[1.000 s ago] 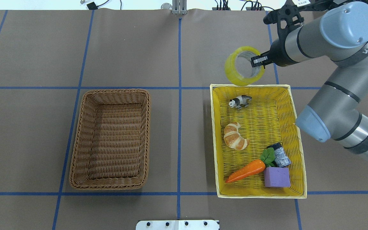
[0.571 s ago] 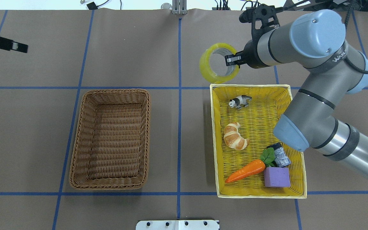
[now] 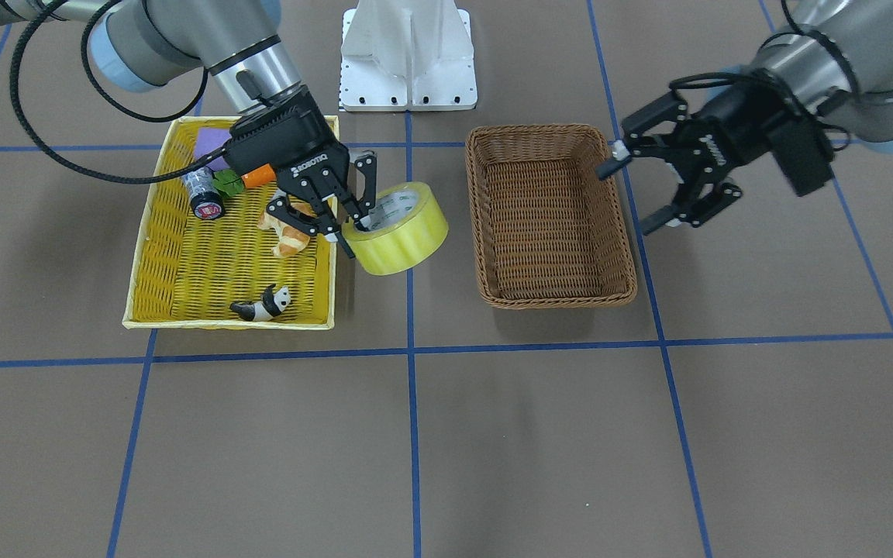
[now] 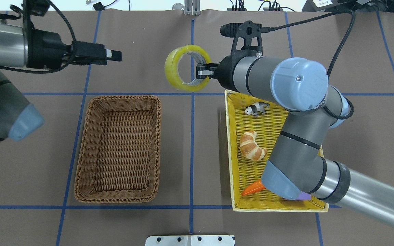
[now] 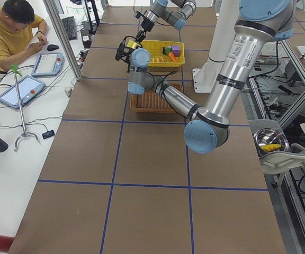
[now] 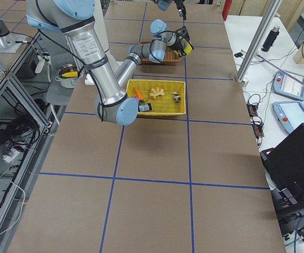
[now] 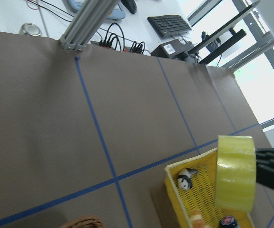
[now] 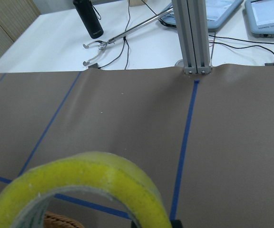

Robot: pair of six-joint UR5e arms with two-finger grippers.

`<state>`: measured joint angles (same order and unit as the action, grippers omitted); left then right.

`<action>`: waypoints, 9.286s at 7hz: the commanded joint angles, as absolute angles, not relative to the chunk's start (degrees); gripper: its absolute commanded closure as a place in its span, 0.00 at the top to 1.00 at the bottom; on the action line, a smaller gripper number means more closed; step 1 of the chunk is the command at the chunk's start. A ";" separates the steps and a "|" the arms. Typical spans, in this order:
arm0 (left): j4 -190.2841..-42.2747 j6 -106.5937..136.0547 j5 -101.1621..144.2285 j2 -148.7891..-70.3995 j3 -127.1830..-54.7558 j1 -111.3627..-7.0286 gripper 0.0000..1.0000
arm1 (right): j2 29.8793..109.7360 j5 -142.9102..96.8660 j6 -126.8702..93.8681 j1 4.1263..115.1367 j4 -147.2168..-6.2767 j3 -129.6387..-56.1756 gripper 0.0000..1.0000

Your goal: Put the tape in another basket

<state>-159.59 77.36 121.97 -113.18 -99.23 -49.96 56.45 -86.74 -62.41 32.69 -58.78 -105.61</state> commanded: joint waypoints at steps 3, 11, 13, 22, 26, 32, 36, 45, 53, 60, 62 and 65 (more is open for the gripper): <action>-160.14 79.10 115.14 -115.84 -99.23 -43.42 0.99 | 55.55 -84.90 -62.76 29.62 -58.10 -105.64 0.00; -160.22 78.31 115.14 -116.28 -99.23 -41.84 0.00 | 56.06 -86.21 -62.05 27.86 -58.10 -109.05 1.00; -160.31 78.75 114.26 -115.93 -99.14 -42.19 0.00 | 58.80 -101.60 -62.40 33.35 -58.79 -112.67 1.00; -167.17 107.34 106.54 -103.63 -97.30 -37.37 0.00 | 70.12 -129.37 -26.01 72.12 -82.40 -99.05 1.00; -172.34 105.73 102.67 -100.90 -94.23 -34.72 0.00 | 87.68 -135.15 -1.71 86.71 -84.20 -99.76 1.00; -173.50 89.50 99.40 -101.69 -86.84 -31.12 0.39 | 94.04 -135.18 5.63 90.70 -83.50 -99.41 1.00; -173.23 82.47 98.88 -99.50 -91.93 -35.93 0.99 | 94.13 -134.91 5.10 90.62 -83.41 -99.41 1.00; -134.75 24.04 128.09 -92.90 -93.96 -77.09 0.99 | 95.45 -134.30 5.45 90.62 -83.50 -98.00 1.00; -93.51 -9.23 129.02 -85.37 -94.22 -93.25 1.00 | 94.66 -133.06 5.28 90.62 -84.02 -97.47 1.00; -93.43 -9.31 139.66 -84.73 -94.22 -93.25 0.99 | 92.81 -132.98 4.92 90.44 -88.96 -98.00 1.00; -93.34 -9.32 138.69 -84.81 -94.39 -93.25 0.99 | 92.90 -133.07 4.92 90.44 -88.33 -97.91 1.00; -93.34 -9.23 138.60 -84.64 -95.18 -93.25 0.99 | 93.42 -133.07 5.01 90.44 -88.24 -97.82 1.00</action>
<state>-93.41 -9.24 138.65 -84.68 -94.84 -93.25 93.03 -133.09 4.86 90.44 -88.32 -97.84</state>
